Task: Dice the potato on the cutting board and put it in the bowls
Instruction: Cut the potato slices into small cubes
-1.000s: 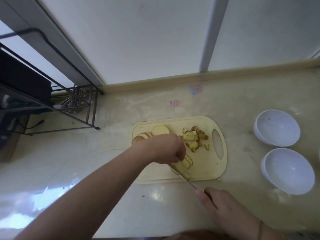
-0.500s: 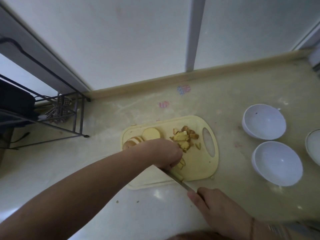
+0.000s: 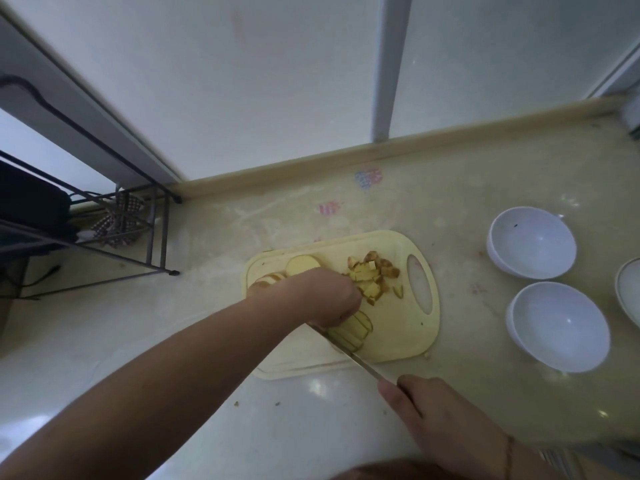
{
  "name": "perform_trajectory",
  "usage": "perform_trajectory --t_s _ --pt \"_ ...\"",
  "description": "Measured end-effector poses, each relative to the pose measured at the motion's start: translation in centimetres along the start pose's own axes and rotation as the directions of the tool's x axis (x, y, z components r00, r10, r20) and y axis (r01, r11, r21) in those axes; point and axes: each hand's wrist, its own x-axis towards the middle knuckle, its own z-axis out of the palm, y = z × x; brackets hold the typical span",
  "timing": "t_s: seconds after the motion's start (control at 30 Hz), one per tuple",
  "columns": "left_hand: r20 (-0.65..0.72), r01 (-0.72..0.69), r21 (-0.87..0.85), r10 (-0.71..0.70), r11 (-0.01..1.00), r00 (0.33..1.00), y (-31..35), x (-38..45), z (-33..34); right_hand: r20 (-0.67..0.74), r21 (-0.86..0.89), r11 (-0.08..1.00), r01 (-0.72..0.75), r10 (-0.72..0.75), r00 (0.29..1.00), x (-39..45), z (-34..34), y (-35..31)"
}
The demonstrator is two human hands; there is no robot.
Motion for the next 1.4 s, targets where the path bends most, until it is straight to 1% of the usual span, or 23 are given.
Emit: perform_trajectory --t_s 0.07,0.1,0.13,0.17,0.2,0.23,0.27,0.3,0.33,0.37,0.43,0.5,0.53,0.67,0.83,0.93,1.03,1.07,1.1,1.2,1.27,1.33,1.4 --pt "-0.070 -0.013 -0.020 0.012 1.000 0.997 -0.3 -0.5 0.0 -0.002 0.006 1.000 0.003 -0.003 1.000 0.0 0.1 0.2" --pt "-0.149 -0.008 -0.071 -0.003 0.997 0.989 -0.7 -1.0 0.0 -0.006 0.009 1.000 0.007 -0.007 1.000 0.1 0.1 0.2" --pt "-0.280 -0.003 -0.147 -0.038 0.989 0.959 -1.2 -1.7 0.0 -0.007 0.014 1.000 0.006 -0.006 1.000 0.1 0.0 0.3" --pt "-0.468 -0.013 -0.234 -0.101 0.972 0.878 -1.6 -2.6 0.3 -0.010 0.027 1.000 0.000 0.000 1.000 0.1 0.0 0.3" --pt "-0.675 -0.052 -0.322 -0.190 0.945 0.713 -1.7 -3.7 0.9 -0.013 0.050 0.999 -0.009 0.010 1.000 0.2 0.0 0.4" --pt "-0.826 -0.120 -0.392 -0.292 0.912 0.482 -1.4 -4.9 1.7 -0.012 0.073 0.997 -0.019 0.020 1.000 0.2 -0.1 0.5" --pt "-0.888 -0.183 -0.426 -0.370 0.886 0.274 -0.7 -6.1 2.9 -0.011 0.090 0.996 -0.023 0.024 1.000 0.2 -0.2 0.5" --pt "-0.908 -0.228 -0.418 -0.392 0.879 0.150 0.4 -7.0 4.3 -0.010 0.103 0.994 -0.022 0.023 1.000 0.2 -0.3 0.6" --pt "-0.926 -0.262 -0.377 -0.363 0.888 0.103 1.8 -7.3 6.2 -0.005 0.116 0.993 -0.021 0.021 1.000 0.3 -0.3 0.6" --pt "-0.944 -0.284 -0.329 -0.304 0.900 0.130 3.0 -7.2 8.4 -0.001 0.126 0.992 -0.022 0.022 1.000 0.3 -0.4 0.6" --pt "-0.931 -0.254 -0.292 -0.213 0.922 0.296 4.9 -6.3 13.0 0.011 0.129 0.991 -0.030 0.028 1.000 0.3 -0.6 0.5" --pt "-0.875 -0.167 -0.326 -0.230 0.931 0.427 5.9 -5.0 16.2 0.019 0.123 0.992 -0.033 0.031 0.999 0.4 -0.7 0.5" --pt "-0.855 -0.131 -0.353 -0.262 0.927 0.448 6.3 -4.4 17.0 0.020 0.121 0.992 -0.036 0.034 0.999 0.4 -0.8 0.4" --pt "-0.843 -0.043 -0.401 -0.350 0.915 0.408 7.2 -2.6 17.2 0.015 0.112 0.993 -0.043 0.041 0.999 0.4 -1.2 0.1" --pt "-0.847 -0.028 -0.417 -0.378 0.908 0.373 6.9 -2.2 17.0 0.032 0.128 0.991 -0.036 0.032 0.999 0.2 -1.3 -0.1" --pt "-0.850 -0.036 -0.403 -0.359 0.914 0.386 6.7 -2.3 16.8 0.030 0.248 0.967 -0.055 0.049 0.998 -0.2 -1.6 -0.2" --pt "-0.857 -0.064 -0.358 -0.300 0.932 0.419 5.5 -2.8 16.1 0.057 0.358 0.928 -0.104 0.090 0.994 -1.1 -2.4 -0.3" --pt "-0.857 -0.072 -0.333 -0.270 0.940 0.438 4.7 -2.8 15.6 0.060 0.404 0.907 -0.117 0.102 0.993 -1.4 -2.8 -0.2" --pt "-0.846 -0.075 -0.307 -0.235 0.949 0.478 3.9 -2.9 14.9 0.062 0.463 0.877 -0.132 0.117 0.991 -1.8 -3.1 0.1" --pt "-0.749 -0.091 -0.160 -0.060 0.983 0.660 1.1 -2.2 12.3 0.030 0.597 0.775 -0.206 0.235 0.972 -2.7 -3.5 1.4" --pt "-0.651 -0.146 -0.042 0.084 0.988 0.755 -0.2 -1.4 10.5 0.005 0.612 0.761 -0.216 0.269 0.963 -3.2 -3.9 1.6" --pt "-0.580 -0.180 0.066 0.184 0.981 0.793 -0.9 -0.6 9.5 0.001 0.606 0.764 -0.222 0.278 0.961 -3.6 -4.4 1.7" --pt "-0.556 -0.191 0.090 0.209 0.977 0.804 -1.1 0.0 9.3 0.004 0.575 0.792 -0.205 0.248 0.969 -4.0 -4.9 1.6"
